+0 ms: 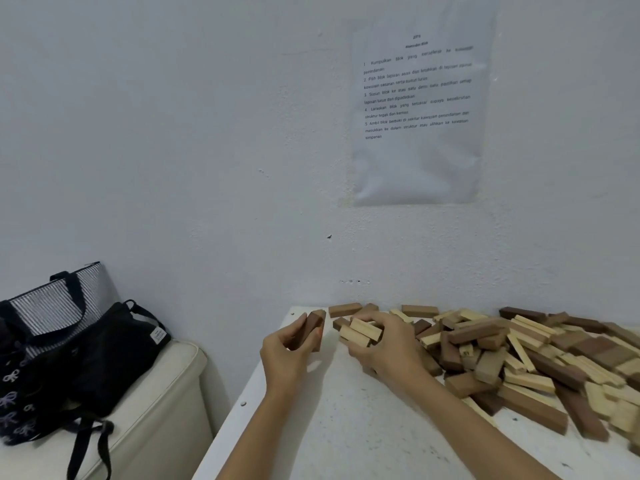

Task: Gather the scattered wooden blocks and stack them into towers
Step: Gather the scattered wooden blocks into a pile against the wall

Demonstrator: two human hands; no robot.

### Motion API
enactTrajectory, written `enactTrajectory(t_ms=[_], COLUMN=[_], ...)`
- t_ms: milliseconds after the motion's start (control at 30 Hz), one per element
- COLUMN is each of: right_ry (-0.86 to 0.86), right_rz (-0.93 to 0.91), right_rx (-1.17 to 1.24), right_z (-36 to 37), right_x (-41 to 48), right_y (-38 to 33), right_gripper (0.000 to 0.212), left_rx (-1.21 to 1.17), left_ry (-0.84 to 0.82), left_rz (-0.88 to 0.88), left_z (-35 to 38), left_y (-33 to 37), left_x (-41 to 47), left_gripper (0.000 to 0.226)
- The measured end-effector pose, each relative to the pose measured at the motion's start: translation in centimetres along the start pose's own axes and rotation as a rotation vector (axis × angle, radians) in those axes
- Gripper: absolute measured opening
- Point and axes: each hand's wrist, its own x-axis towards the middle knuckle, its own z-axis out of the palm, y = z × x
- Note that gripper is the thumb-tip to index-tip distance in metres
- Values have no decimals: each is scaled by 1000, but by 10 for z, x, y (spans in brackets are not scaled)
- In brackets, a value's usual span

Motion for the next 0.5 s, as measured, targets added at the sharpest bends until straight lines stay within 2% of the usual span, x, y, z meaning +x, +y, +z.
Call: enactTrajectory(t_ms=[233,500], right_ry=[123,304], right_rz=[-101,43], right_rx=[-112,-226], right_z=[-78,-151], right_x=[-10,4], right_y=[-16,14], right_gripper=[31,38], left_rx=[-7,8], left_ry=[-155,-310], left_rz=[88,149], left_z=[43,145], left_y=[22,34], left_x=[-22,-44], left_gripper=[34,41])
